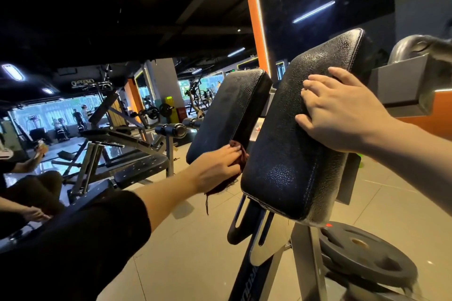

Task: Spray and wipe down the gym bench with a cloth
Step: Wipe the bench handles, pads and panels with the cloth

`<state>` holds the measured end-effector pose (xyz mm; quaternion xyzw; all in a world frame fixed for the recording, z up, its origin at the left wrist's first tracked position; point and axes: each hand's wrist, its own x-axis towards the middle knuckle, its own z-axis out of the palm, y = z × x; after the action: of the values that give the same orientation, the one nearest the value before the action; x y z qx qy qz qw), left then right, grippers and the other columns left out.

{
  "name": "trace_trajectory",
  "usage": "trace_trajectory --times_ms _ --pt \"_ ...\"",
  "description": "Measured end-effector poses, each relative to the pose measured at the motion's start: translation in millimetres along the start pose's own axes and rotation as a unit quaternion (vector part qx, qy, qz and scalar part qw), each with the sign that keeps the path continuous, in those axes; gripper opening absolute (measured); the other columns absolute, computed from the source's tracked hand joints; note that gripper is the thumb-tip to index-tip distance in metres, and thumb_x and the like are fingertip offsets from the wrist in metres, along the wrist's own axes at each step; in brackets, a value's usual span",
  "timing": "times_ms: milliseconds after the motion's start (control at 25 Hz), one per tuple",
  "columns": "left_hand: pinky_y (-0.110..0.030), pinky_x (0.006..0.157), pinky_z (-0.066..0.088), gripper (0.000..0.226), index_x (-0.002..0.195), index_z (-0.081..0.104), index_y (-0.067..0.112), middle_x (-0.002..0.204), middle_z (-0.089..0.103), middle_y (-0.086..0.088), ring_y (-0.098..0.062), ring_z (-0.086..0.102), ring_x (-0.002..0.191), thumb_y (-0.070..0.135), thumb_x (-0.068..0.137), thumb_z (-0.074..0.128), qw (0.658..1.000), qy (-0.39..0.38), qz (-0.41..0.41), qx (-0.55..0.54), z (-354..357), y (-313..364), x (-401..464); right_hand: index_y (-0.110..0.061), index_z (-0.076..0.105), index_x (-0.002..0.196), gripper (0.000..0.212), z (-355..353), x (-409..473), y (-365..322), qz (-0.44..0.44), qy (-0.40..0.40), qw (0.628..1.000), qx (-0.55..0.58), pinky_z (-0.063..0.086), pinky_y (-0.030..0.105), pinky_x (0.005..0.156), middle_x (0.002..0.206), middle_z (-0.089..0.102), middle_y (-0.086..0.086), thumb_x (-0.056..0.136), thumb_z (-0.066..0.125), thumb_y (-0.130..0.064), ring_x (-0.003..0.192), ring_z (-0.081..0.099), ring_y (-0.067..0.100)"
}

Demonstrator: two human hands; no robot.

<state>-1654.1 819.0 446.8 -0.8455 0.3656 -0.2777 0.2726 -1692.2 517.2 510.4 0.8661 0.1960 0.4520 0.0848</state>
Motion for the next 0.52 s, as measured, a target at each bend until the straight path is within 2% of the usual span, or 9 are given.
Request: trace_trajectory --times_ms 80,200,280,400,520 --pt "-0.044 0.092 0.053 0.025 0.105 0.069 0.006 0.123 0.062 -0.022 -0.037 0.056 0.12 0.012 0.082 0.066 0.998 0.049 -0.039 0.024 -10 -12 35 0.002 0.062 0.122 0.073 -3 0 1 0.002 0.0 1.0 0.007 0.019 0.043 0.115 0.132 0.058 0.017 0.086 0.022 -0.048 0.132 0.046 0.028" --pt "-0.038 0.103 0.038 0.027 0.108 0.07 0.003 0.128 0.059 -0.024 -0.039 0.052 0.125 0.004 0.081 0.071 0.989 0.074 -0.118 0.048 -5 -10 63 0.0 0.058 0.128 0.084 -6 -1 1 0.003 0.004 1.0 0.019 0.014 0.041 0.116 0.139 0.053 0.014 0.084 0.01 -0.053 0.137 0.041 0.026" --pt "-0.042 0.104 0.04 0.036 0.116 0.067 0.003 0.132 0.057 -0.021 -0.036 0.05 0.127 0.006 0.081 0.072 0.993 0.061 -0.103 0.015 11 0 44 0.0 0.059 0.127 0.085 -3 -1 2 -0.002 0.012 1.0 0.02 0.015 0.041 0.116 0.138 0.054 0.015 0.083 0.009 -0.054 0.136 0.042 0.027" --pt "-0.045 0.099 0.047 0.047 0.122 0.064 0.008 0.129 0.06 -0.015 -0.032 0.055 0.123 0.014 0.077 0.078 0.999 0.013 -0.034 -0.021 15 11 5 0.002 0.064 0.119 0.077 4 -2 3 -0.007 0.029 0.999 0.02 0.023 0.044 0.113 0.128 0.061 0.017 0.086 0.018 -0.051 0.128 0.051 0.029" --pt "-0.041 0.104 0.031 0.038 0.115 0.067 0.007 0.13 0.059 -0.018 -0.034 0.052 0.126 0.013 0.079 0.075 0.999 0.0 -0.026 0.03 -1 -7 25 -0.002 0.067 0.117 0.075 0 -1 5 -0.018 0.026 0.999 0.016 0.025 0.042 0.111 0.127 0.063 0.013 0.086 0.019 -0.052 0.127 0.052 0.026"
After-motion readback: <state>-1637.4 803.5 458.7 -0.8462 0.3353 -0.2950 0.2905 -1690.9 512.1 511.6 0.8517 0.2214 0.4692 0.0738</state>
